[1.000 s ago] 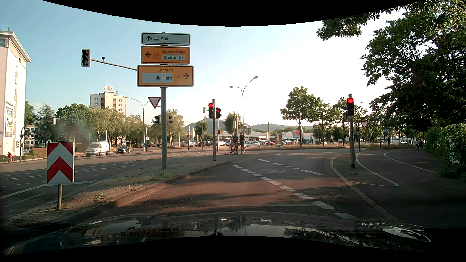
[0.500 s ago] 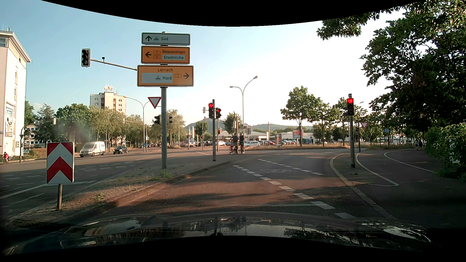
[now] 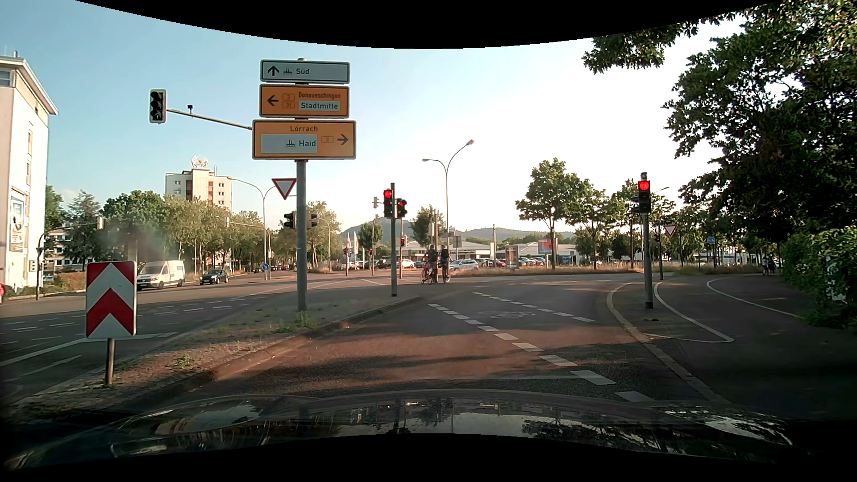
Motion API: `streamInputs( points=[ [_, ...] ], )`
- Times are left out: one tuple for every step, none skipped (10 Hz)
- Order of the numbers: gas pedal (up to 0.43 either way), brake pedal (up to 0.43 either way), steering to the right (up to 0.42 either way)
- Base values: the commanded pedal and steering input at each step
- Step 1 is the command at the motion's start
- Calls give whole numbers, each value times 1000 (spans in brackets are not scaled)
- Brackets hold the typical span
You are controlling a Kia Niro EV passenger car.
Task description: Follow the waypoints while adhering to traffic rules and regulations
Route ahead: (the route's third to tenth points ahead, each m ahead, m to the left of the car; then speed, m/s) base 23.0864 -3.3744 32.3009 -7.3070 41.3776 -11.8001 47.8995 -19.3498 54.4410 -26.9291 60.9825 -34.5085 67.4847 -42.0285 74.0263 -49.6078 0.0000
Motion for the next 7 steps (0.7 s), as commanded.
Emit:
streamInputs(
  points=[
    [0,293,96],
    [0,293,96],
    [0,293,96],
    [0,287,96],
    [0,293,96],
    [0,293,96],
    [0,293,96]
  ],
)
